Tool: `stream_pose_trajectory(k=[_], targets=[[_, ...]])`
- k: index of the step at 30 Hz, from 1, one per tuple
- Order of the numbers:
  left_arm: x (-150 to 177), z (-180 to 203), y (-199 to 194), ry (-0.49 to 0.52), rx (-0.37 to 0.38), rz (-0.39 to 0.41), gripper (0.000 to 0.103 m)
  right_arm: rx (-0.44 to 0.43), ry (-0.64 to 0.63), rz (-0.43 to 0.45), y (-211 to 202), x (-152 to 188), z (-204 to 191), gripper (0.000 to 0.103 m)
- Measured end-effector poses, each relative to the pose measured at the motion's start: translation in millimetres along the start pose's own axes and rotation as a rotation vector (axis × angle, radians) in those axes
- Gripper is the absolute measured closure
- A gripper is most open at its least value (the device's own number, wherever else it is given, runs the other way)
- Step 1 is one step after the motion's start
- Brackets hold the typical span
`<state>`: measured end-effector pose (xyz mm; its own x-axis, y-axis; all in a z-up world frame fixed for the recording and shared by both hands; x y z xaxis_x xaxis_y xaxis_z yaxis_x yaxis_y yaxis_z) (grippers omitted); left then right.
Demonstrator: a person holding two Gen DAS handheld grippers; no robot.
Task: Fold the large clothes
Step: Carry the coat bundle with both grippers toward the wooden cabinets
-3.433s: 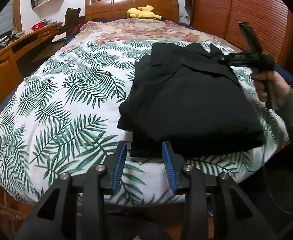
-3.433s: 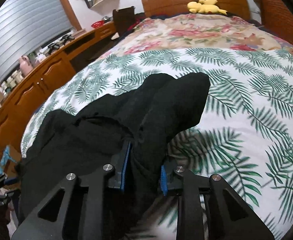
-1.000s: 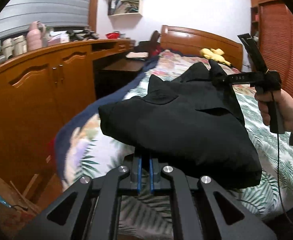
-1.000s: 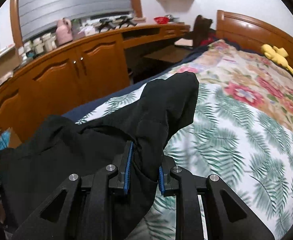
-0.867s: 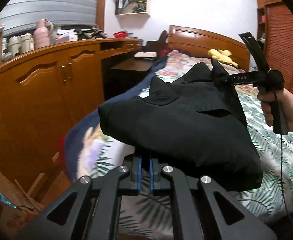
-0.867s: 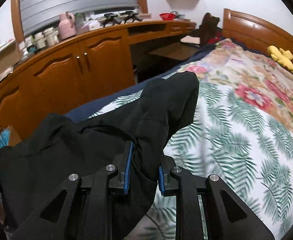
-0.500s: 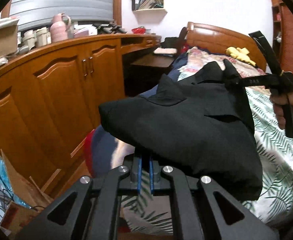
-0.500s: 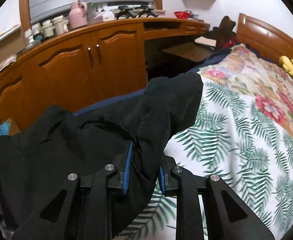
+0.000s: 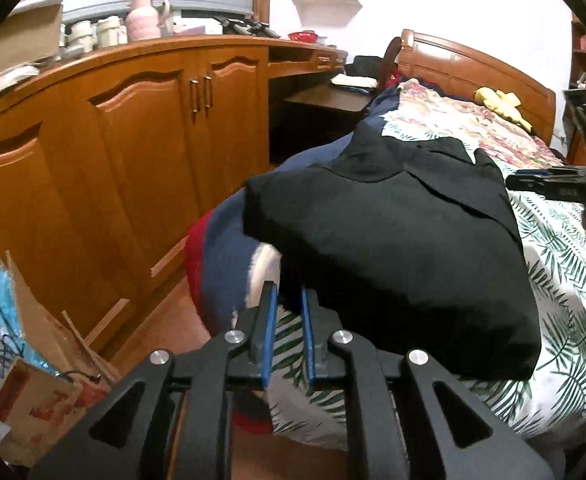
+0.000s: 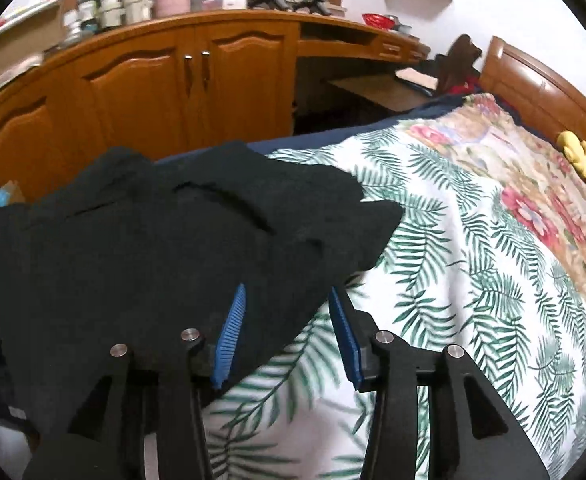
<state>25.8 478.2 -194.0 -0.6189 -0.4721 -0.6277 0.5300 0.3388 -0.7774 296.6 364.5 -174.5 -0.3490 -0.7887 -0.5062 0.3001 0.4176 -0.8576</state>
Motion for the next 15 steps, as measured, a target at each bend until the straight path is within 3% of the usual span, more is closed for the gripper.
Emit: stream_pose_trajectory(k=[8,15], targets=[[-4,4,-44,-0.01,0.016,0.091,0.079,-0.07,-0.059,0.066,-44,20,-42,0.059],[-17,26,-75,0.018,0.022,0.131,0.074,-0.111,-0.07,0.131,-90,32,-57,0.058]])
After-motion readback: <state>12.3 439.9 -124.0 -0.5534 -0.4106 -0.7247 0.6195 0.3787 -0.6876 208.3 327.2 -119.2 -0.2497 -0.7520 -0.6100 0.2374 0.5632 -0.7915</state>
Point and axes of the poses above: each gripper's, at about its wrist camera, not at the fingertips, and y roughly the way its jaws point, z to its right, x to its underside, the point moved 6 cm from there along y, roughly the way its jaws point, and after that the axes turned 11 degrees about -z, right-handed, at the moved point
